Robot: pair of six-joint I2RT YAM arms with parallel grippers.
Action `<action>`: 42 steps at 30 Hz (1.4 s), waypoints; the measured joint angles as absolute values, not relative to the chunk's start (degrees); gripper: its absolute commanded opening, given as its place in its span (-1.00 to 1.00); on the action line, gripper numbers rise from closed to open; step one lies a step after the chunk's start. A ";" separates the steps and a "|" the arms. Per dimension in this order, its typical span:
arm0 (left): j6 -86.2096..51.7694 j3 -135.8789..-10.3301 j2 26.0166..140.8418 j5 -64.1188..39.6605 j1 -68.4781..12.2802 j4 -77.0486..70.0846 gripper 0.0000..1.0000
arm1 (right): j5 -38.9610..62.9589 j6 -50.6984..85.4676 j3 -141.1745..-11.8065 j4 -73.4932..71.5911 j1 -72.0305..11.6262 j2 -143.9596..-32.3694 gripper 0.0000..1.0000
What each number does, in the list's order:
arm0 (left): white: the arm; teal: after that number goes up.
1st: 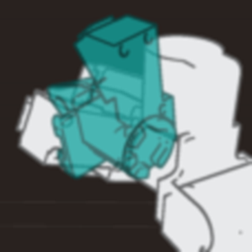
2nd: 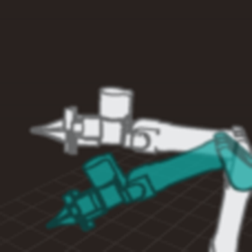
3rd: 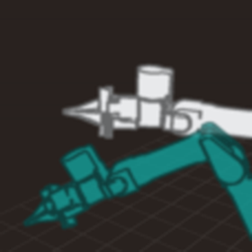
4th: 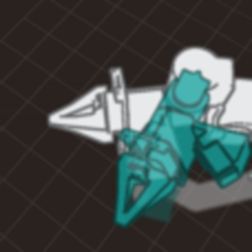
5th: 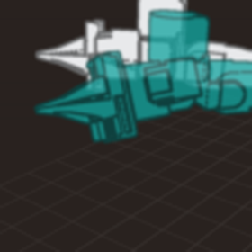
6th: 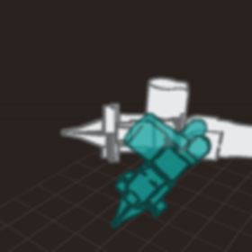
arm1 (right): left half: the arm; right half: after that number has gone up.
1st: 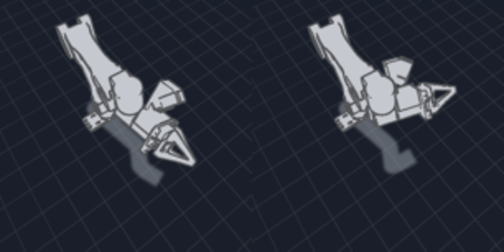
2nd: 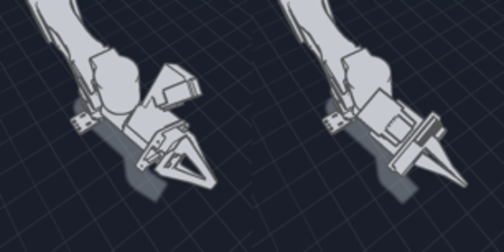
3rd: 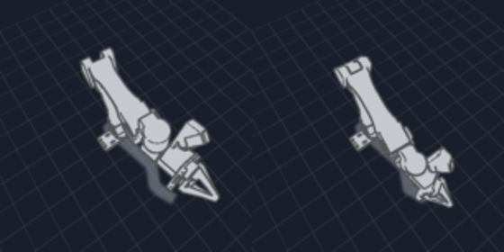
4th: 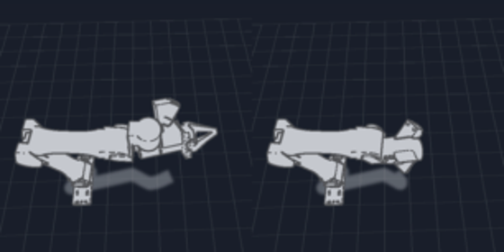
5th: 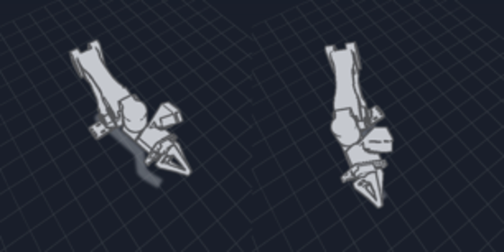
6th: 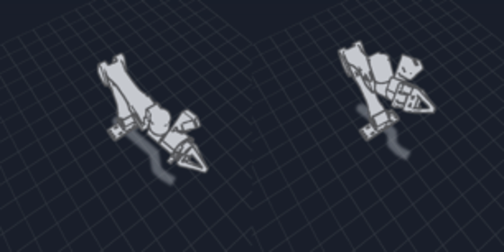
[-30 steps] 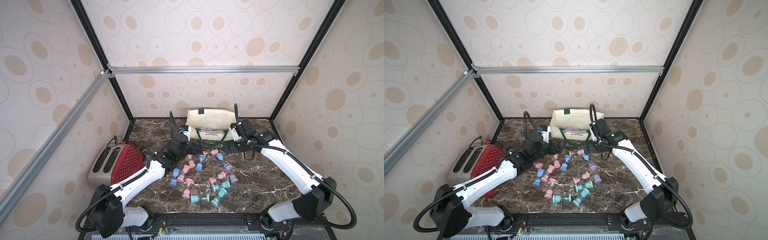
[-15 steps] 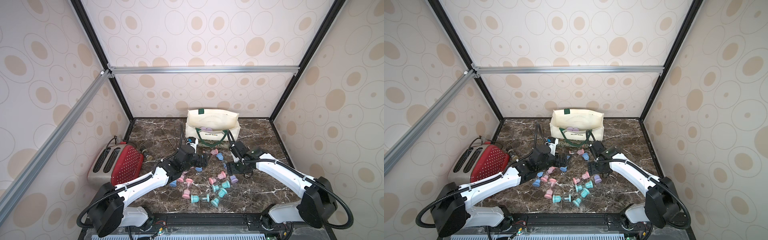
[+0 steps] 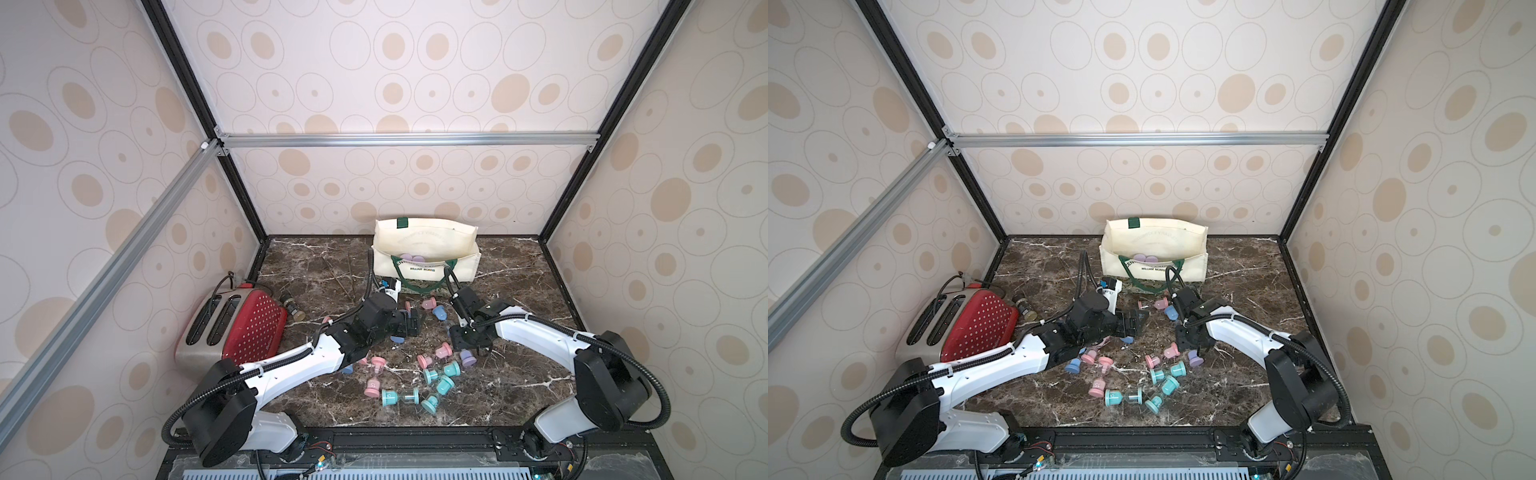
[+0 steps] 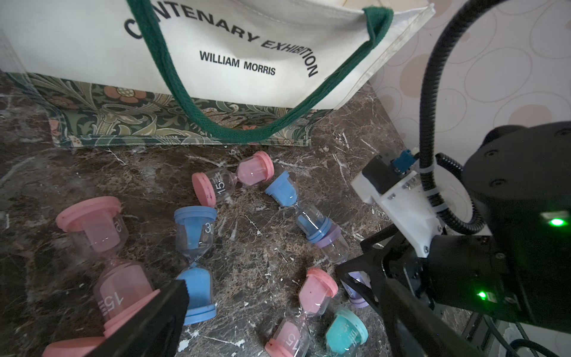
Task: Put the hourglass into the canvas bag
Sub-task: Pick up the hourglass from the center of the board.
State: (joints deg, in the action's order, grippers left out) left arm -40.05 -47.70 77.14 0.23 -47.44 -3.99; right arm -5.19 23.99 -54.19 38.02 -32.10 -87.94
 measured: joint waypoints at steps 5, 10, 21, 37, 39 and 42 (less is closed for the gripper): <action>-40.16 -47.70 77.14 0.69 -47.48 -4.14 0.95 | -5.23 23.66 -53.98 35.29 -32.10 -90.80 0.16; -40.25 -47.70 77.14 0.93 -47.53 -4.14 0.95 | -5.65 23.11 -53.98 33.23 -32.10 -93.36 0.14; -40.27 -47.70 77.82 1.39 -47.57 -4.12 0.95 | -6.85 22.48 -53.93 30.39 -32.10 -95.83 0.10; -40.25 -47.72 78.22 1.78 -47.59 -3.99 0.95 | -7.44 21.58 -53.71 29.76 -32.14 -95.70 -0.23; -40.25 -47.72 78.22 1.91 -47.59 -3.95 0.95 | -7.53 21.54 -53.47 29.82 -32.14 -95.44 -0.24; -40.25 -47.72 78.13 2.15 -47.59 -3.77 0.95 | -7.60 21.50 -53.01 30.63 -32.14 -94.59 -0.26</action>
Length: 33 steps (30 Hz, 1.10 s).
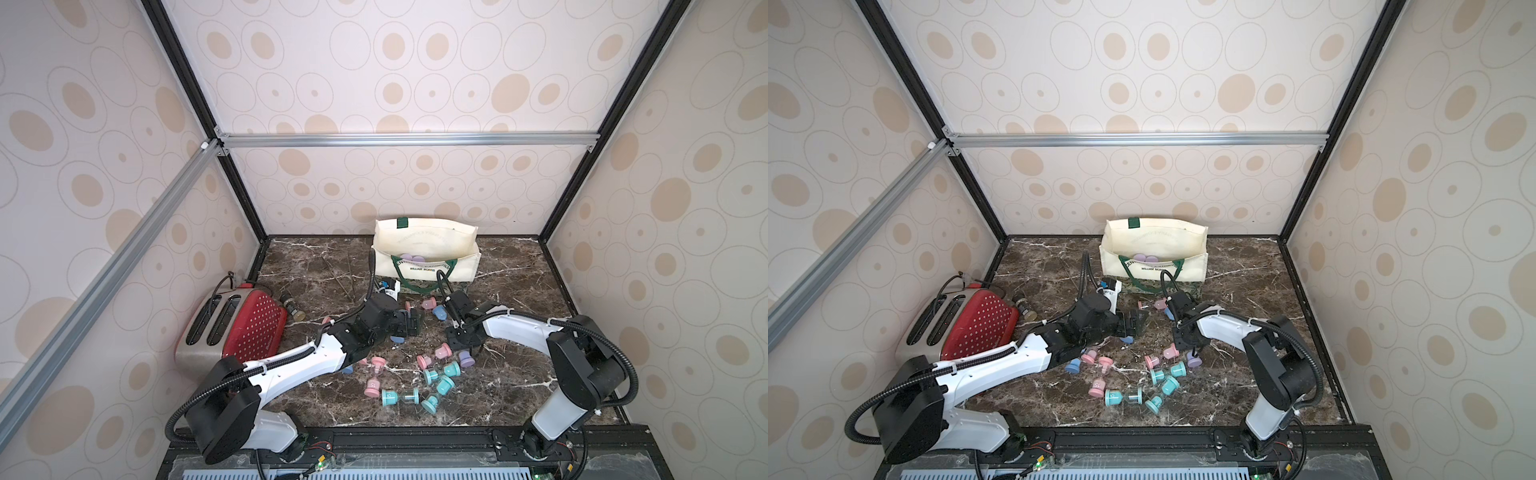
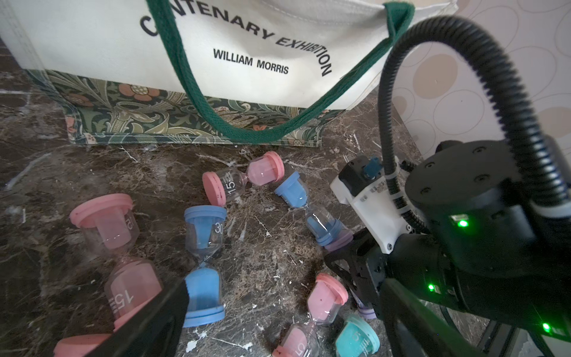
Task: Put the hourglass into the canvas bag
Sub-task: Pick up the hourglass from the center of the board.
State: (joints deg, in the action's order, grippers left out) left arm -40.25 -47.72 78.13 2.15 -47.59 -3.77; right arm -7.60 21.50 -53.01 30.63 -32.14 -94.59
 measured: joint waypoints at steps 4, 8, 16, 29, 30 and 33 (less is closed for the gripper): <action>-40.23 -47.72 77.58 2.85 -47.59 -3.62 0.95 | -7.73 21.34 -52.90 32.05 -32.12 -92.16 -0.29; -40.10 -47.72 76.64 3.31 -47.59 -3.33 0.95 | -7.49 21.34 -52.93 33.21 -32.12 -88.64 -0.32; -39.13 -48.56 74.24 4.43 -47.62 -1.63 0.95 | -6.72 21.12 -56.25 38.41 -32.01 -81.41 -0.37; -34.44 -55.77 74.19 7.20 -47.62 1.48 0.95 | -5.87 17.80 -74.83 44.21 -31.86 -79.20 -0.45; -34.02 -56.21 74.19 7.35 -47.57 1.54 0.95 | -5.80 17.52 -76.55 44.40 -31.83 -79.72 -0.46; -32.95 -57.71 74.28 7.66 -47.27 2.13 0.95 | -5.82 16.69 -81.80 44.34 -31.75 -82.26 -0.48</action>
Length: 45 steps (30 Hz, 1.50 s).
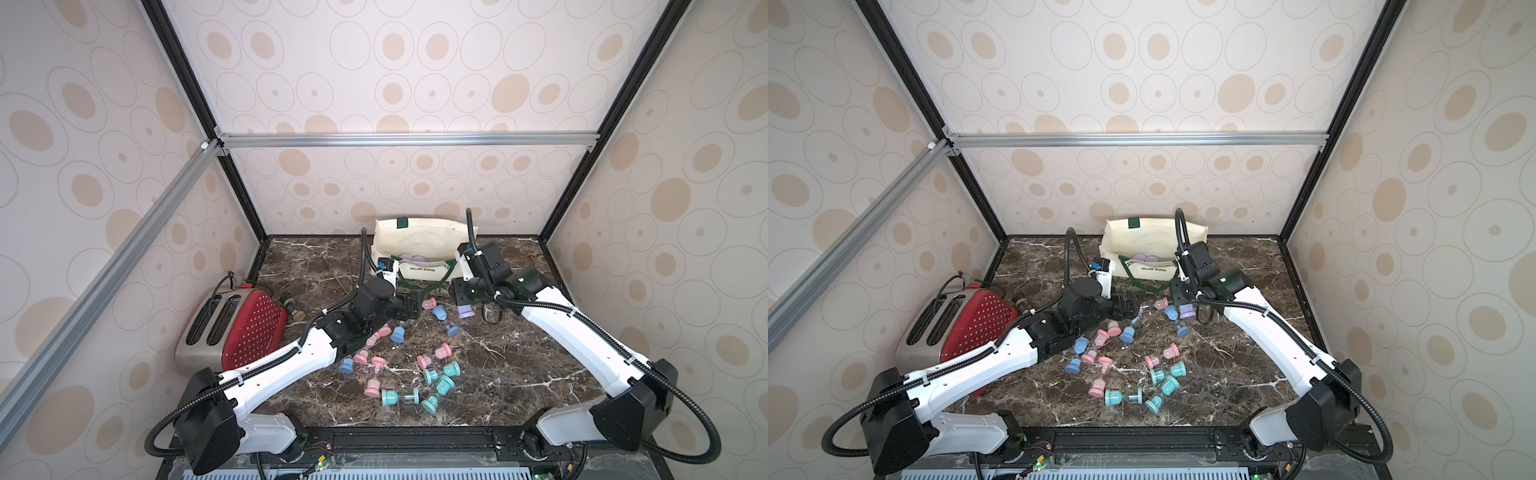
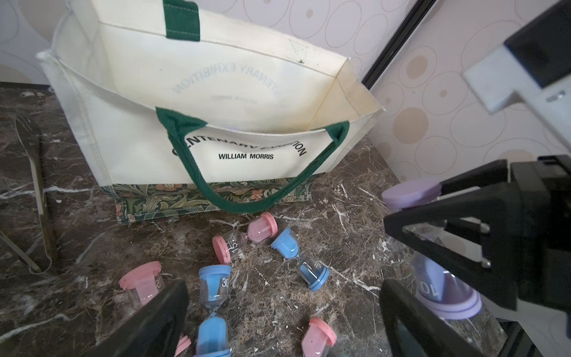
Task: Put the hourglass into the canvas bag
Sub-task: Place the hourglass in the canvas bag.
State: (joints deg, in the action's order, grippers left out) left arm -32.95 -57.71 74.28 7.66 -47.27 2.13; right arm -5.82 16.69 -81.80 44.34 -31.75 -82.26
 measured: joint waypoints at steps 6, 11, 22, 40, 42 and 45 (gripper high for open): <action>-31.16 -61.30 75.92 7.60 -46.19 2.31 0.95 | -4.97 15.88 -91.59 43.83 -30.44 -89.54 -0.51; -30.13 -64.16 78.56 6.57 -44.73 2.22 0.95 | -5.26 15.49 -100.31 42.76 -29.06 -96.47 -0.55; -30.04 -67.99 84.88 2.55 -40.86 0.78 0.95 | -9.15 15.00 -114.80 40.84 -26.20 -110.45 -0.64; -31.81 -68.12 89.01 0.40 -36.97 -2.57 0.95 | -8.95 10.87 -130.82 41.43 -25.96 -122.39 -0.70; -32.01 -68.12 89.06 0.34 -36.84 -2.70 0.95 | -8.51 10.83 -131.46 40.77 -25.96 -122.34 -0.70; -32.18 -68.12 89.06 0.32 -36.69 -3.09 0.95 | -8.40 10.57 -131.90 40.73 -25.96 -122.34 -0.71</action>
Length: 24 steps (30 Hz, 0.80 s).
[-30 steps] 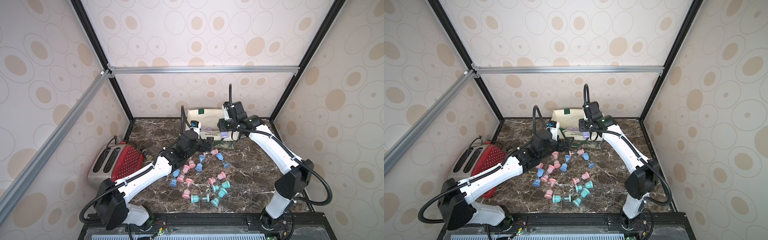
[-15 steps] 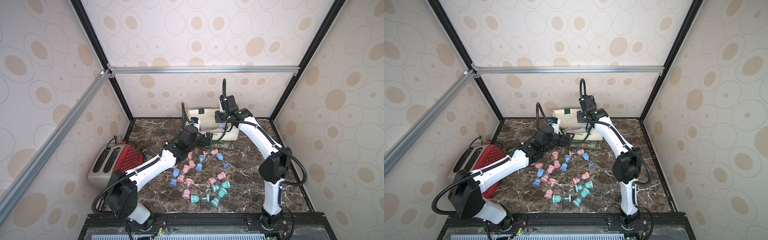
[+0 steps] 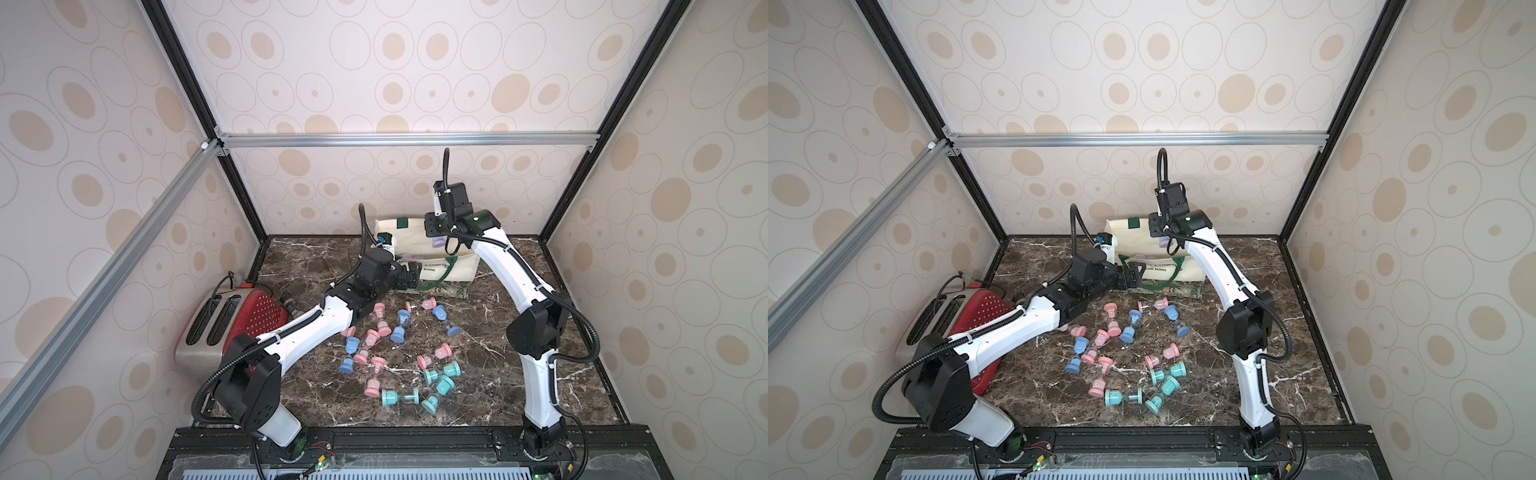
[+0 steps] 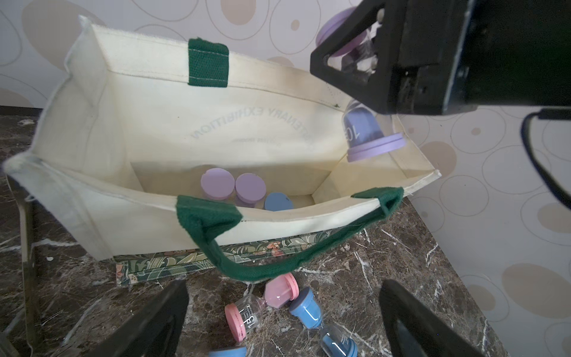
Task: Put the hourglass into the canvas bag
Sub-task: Place the hourglass in the canvas bag.
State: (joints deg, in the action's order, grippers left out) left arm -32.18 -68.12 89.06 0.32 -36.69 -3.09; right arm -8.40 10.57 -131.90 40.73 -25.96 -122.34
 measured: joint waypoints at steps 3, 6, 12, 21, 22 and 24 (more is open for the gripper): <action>-32.27 -68.12 89.06 0.32 -36.62 -3.60 0.95 | -8.38 9.96 -132.00 40.71 -25.93 -122.39 -0.74; -32.32 -68.12 89.06 0.34 -36.47 -3.95 0.95 | -8.27 9.47 -132.00 40.69 -25.91 -122.87 -0.78; -32.32 -68.12 89.17 0.45 -35.88 -4.29 0.95 | -7.53 7.99 -128.49 39.64 -25.91 -124.79 -0.79; -32.34 -68.07 91.35 0.40 -35.09 -5.17 0.95 | -7.31 5.21 -123.17 39.09 -25.63 -127.59 -0.76; -32.34 -68.05 91.37 0.40 -35.09 -5.15 0.95 | -7.31 5.02 -123.17 39.00 -25.54 -127.83 -0.73; -32.34 -68.05 91.37 0.38 -35.09 -5.32 0.95 | -7.31 4.73 -123.17 38.54 -25.41 -128.33 -0.70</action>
State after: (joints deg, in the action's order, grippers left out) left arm -32.34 -68.05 91.37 0.38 -35.09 -5.32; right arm -7.31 4.73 -123.17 38.54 -25.41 -128.33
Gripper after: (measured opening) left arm 0.975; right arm 0.399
